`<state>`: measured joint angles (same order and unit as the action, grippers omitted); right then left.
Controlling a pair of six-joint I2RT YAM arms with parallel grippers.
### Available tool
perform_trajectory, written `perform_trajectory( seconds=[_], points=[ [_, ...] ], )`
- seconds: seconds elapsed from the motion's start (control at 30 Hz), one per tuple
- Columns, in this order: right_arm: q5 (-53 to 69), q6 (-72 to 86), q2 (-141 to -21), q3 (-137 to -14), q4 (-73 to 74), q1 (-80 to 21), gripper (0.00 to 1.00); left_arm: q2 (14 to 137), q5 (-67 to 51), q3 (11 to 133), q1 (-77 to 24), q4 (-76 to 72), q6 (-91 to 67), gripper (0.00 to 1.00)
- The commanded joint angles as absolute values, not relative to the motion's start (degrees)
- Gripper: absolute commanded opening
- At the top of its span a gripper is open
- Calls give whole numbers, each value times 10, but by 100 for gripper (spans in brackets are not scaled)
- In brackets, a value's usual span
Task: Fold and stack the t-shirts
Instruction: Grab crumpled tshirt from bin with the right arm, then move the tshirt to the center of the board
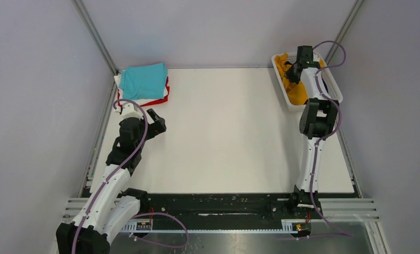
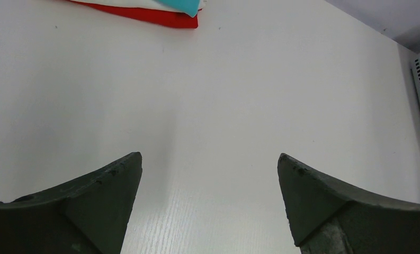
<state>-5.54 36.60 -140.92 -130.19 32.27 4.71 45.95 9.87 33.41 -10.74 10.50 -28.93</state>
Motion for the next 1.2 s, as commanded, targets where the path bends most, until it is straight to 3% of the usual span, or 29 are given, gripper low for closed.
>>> perform_trajectory(
  seconds=[0.0, 0.2, 0.53, 0.83, 1.0, 1.13, 1.17],
  points=[
    [-83, 304, -1245, -1267, 229, 45, 0, 438, 99, 355, -108, 79, -287, 99],
    [-76, 268, -1078, -1136, 80, 45, 0, 420, 90, 352, -108, 82, -291, 99],
    [175, 347, -916, -1124, 10, 23, 0, 391, 72, 351, -108, 95, -299, 99],
    [288, 306, -886, -1190, 68, -151, 0, 376, 77, 360, -108, 128, -310, 99],
    [377, 239, -947, -1290, 217, -208, 0, 372, 94, 371, -107, 159, -316, 99],
    [297, 132, -917, -1161, 309, -208, 0, 359, 119, 373, -108, 177, -328, 99],
    [255, 114, -898, -1090, 301, -207, 8, 355, 122, 373, -108, 179, -330, 99]
  ],
)
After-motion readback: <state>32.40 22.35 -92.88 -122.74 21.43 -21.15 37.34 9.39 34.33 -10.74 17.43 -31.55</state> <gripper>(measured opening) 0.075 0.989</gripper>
